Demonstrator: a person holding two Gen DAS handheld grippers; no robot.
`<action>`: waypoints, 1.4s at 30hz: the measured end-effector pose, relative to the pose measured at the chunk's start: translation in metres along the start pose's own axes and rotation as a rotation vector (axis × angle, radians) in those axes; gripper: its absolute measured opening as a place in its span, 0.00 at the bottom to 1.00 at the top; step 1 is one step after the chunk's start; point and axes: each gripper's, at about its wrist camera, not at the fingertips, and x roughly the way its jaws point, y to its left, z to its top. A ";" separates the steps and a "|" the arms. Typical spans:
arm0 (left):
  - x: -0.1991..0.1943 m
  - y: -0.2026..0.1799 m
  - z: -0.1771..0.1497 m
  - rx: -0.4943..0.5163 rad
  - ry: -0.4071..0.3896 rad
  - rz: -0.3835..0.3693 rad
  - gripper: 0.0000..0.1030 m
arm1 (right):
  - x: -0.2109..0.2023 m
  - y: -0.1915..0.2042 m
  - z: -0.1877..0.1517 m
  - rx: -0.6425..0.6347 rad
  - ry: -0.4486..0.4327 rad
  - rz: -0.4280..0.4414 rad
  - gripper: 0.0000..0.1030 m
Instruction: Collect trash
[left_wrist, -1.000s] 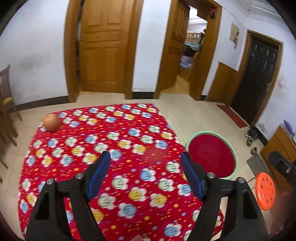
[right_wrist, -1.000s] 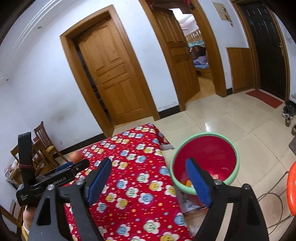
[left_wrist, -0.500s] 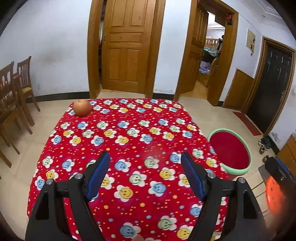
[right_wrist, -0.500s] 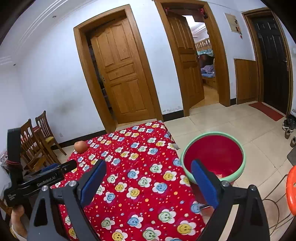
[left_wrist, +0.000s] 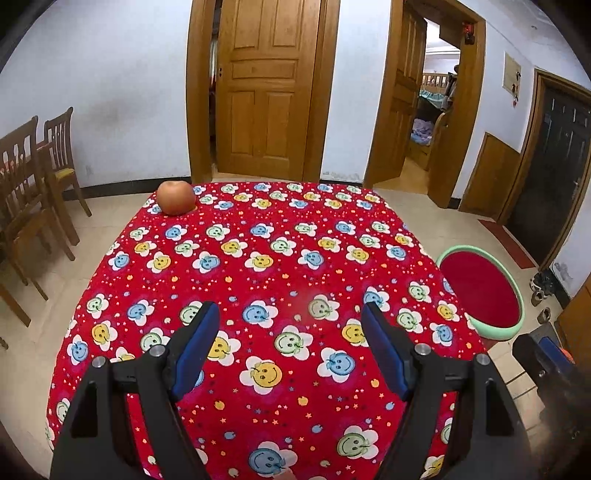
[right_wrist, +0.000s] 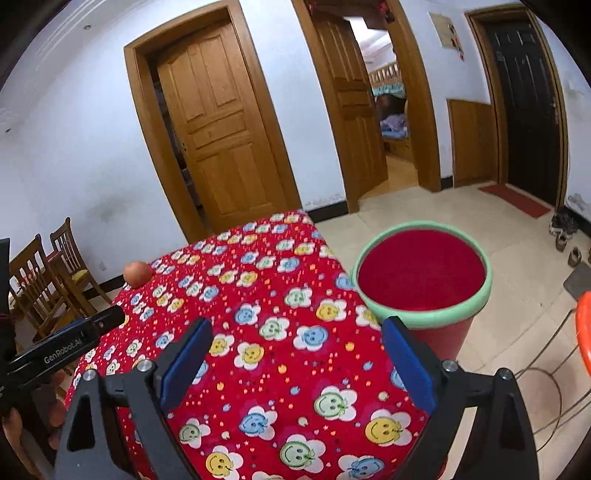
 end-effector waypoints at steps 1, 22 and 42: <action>0.001 0.000 -0.001 -0.001 0.003 0.002 0.76 | 0.001 -0.001 -0.001 0.002 0.003 -0.001 0.92; 0.005 -0.005 -0.004 0.023 0.013 -0.004 0.76 | 0.002 -0.010 -0.002 0.028 0.013 -0.021 0.92; 0.004 -0.004 -0.005 0.022 0.010 0.001 0.76 | 0.000 -0.009 0.001 0.022 0.010 -0.021 0.92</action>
